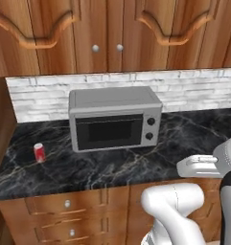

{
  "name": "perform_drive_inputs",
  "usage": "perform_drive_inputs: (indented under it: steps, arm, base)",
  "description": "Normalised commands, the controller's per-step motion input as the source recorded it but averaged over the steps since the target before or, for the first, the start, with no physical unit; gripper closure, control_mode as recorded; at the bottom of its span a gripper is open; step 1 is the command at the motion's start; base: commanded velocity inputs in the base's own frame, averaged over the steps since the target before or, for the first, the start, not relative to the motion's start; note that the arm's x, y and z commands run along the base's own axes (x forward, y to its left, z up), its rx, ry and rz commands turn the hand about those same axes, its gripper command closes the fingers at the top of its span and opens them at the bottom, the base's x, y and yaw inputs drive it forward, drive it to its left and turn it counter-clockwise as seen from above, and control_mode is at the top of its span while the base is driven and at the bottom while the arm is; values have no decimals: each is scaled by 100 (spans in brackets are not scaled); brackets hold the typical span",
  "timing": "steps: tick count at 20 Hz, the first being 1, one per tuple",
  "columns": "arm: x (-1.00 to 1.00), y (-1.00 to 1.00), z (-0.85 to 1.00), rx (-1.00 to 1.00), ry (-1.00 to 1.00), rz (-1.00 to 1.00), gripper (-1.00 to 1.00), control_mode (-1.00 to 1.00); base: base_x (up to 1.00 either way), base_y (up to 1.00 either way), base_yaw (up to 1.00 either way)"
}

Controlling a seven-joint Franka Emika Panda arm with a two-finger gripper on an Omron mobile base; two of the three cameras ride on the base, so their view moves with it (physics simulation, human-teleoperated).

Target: Four empty soda cans are scattered around the kitchen. Gather all the cans and cluster them next to the stove for recycling.

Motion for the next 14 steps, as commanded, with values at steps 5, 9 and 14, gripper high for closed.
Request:
perform_drive_inputs:
  steps: [5, 9, 14]
  arm:
    - [0, 0, 0, 0, 0, 0, -100, 100]
    - [0, 0, 0, 0, 0, 0, -100, 100]
    - [0, 0, 0, 0, 0, 0, -100, 100]
  base:
    - [-1, 52, 8]
    - [0, 41, 7]
    - [0, 50, 6]
